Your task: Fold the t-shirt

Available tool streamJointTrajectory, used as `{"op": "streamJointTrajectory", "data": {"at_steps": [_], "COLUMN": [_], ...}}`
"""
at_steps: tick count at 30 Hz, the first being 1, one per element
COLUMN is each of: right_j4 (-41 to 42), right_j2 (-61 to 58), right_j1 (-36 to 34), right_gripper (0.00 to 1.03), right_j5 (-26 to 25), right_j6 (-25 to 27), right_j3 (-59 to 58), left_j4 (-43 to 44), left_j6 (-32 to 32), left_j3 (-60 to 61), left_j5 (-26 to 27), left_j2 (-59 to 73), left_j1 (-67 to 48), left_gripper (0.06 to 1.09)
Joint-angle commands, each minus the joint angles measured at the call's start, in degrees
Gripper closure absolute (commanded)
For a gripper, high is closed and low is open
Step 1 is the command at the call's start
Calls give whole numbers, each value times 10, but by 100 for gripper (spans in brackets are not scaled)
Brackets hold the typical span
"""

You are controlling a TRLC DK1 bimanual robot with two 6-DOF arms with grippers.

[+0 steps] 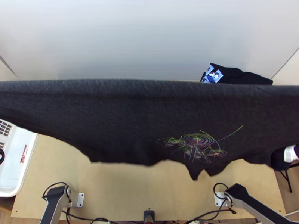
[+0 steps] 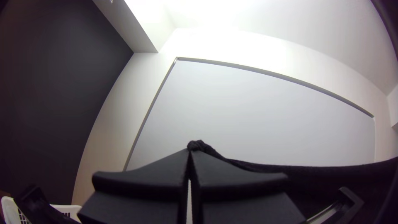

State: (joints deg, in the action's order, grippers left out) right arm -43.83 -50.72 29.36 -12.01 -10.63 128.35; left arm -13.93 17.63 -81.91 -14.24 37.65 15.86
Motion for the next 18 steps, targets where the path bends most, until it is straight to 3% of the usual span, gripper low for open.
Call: {"op": "streamJointTrajectory", "data": {"at_steps": [1,9,18], "right_j4": [-19,-31,-46], "right_j2": [39,85,95], "right_j1": [-19,-106,-120], "right_gripper": [100,100,100], "right_j5": [8,83,92], "right_j6": [-2,-2,-46], "right_j3": [4,4,10], "left_j4": [-13,-25,-39], "left_j6": [0,-4,-5], "left_j3": [3,21,18], "left_j5": [-1,-1,-1], "left_j2": [-21,-66,-80], "left_j1": [-1,2,4], "left_gripper": [105,105,105]}}
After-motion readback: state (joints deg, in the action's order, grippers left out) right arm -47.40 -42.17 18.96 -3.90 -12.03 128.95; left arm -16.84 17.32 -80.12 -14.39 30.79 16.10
